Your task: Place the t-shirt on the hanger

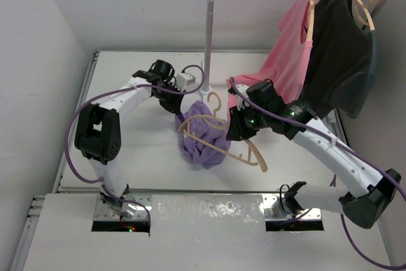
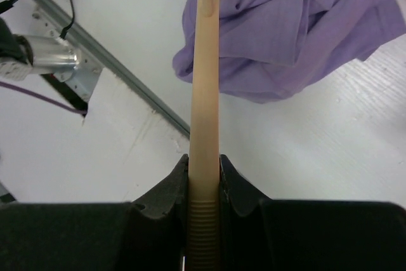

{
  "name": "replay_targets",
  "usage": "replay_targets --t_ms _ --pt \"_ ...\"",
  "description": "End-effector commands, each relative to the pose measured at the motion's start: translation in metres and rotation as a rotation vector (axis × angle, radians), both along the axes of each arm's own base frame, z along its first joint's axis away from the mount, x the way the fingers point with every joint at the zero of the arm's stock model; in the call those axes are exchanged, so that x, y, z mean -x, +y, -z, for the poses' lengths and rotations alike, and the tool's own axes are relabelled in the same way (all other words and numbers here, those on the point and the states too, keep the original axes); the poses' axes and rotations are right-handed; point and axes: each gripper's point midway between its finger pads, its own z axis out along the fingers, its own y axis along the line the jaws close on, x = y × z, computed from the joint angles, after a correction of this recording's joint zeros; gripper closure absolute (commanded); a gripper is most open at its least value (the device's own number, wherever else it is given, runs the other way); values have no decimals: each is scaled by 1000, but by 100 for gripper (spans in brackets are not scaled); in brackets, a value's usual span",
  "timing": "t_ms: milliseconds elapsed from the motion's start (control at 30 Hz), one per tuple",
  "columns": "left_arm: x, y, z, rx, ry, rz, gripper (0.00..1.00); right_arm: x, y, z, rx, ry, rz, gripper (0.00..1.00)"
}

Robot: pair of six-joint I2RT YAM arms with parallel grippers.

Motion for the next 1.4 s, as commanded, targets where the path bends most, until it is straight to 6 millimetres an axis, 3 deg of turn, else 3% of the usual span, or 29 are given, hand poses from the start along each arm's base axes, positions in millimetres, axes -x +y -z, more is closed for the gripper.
replay_targets --t_ms 0,333,633,733,800,900,1000,1033,1067,1133,1367 --pt "-7 1 -18 2 -76 3 100 -23 -5 -14 60 -103 30 100" --pt "-9 4 -14 -20 -89 -3 100 -29 2 -50 49 -164 -12 100" --pt "-3 -4 -33 46 -109 14 100 -24 20 -9 100 -129 -13 100" --pt "4 -7 -35 67 -86 25 100 -30 21 -5 136 -152 19 100" --pt "9 -10 -37 86 -68 31 100 -31 33 -12 107 -194 11 100" --pt "18 -17 -57 154 -85 42 100 -33 52 -22 64 -272 -6 100" --pt "29 -26 -92 250 -128 60 100 -33 69 -34 25 -398 -48 100" --pt "30 -27 -111 272 -169 60 100 -36 67 -31 48 -439 -43 100" --pt "31 -26 -120 279 -187 54 100 -39 70 -41 23 -492 -27 100" --pt "30 -22 -143 275 -231 18 100 -49 61 -41 78 -577 26 100" --pt "13 -2 -189 209 -331 -131 100 -68 66 -80 8 -760 94 100"
